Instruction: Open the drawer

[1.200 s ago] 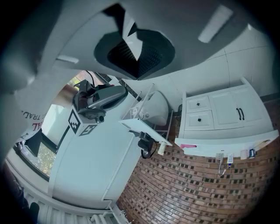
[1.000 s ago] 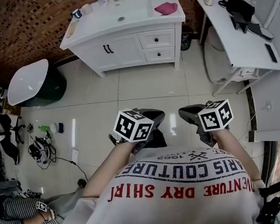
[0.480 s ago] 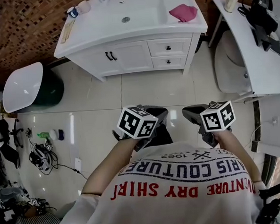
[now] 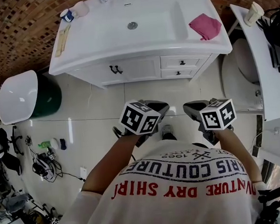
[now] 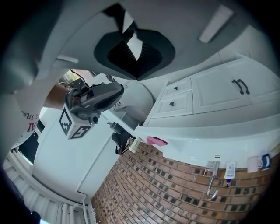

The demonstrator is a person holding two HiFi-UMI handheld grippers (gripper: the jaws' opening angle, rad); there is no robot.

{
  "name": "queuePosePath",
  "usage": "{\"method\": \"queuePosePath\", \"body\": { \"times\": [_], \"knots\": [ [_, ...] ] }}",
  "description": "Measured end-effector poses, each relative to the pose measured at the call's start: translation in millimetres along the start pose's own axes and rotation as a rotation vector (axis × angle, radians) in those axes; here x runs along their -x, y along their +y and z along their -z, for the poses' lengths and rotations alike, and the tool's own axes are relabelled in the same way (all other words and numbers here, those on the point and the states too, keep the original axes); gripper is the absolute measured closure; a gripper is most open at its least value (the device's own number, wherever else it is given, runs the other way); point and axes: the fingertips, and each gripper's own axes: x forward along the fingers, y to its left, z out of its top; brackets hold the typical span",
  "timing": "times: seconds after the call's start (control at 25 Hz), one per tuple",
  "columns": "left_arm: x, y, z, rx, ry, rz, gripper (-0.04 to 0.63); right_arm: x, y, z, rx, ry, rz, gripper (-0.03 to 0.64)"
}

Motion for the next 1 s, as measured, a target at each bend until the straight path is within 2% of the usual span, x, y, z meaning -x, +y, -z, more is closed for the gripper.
{"method": "queuePosePath", "body": {
  "times": [0.16,0.48,0.72,0.88,1.0],
  "knots": [
    [-14,22,-8,0.024,0.009,0.019,0.598,-13,-20,-3,-0.026,0.020,0.010,0.611],
    [-31,38,-22,0.055,0.013,0.019,0.598,-22,-59,-15,-0.064,0.036,0.021,0.611],
    [-28,55,-16,0.107,-0.017,-0.011,0.598,-40,-103,-16,-0.067,0.015,0.130,0.611],
    [-37,66,-6,0.142,-0.008,-0.018,0.598,-59,-145,-19,-0.063,-0.024,0.199,0.608],
    [-44,74,5,0.141,0.007,-0.031,0.598,-78,-182,-27,-0.093,-0.070,0.247,0.555]
  ]
}}
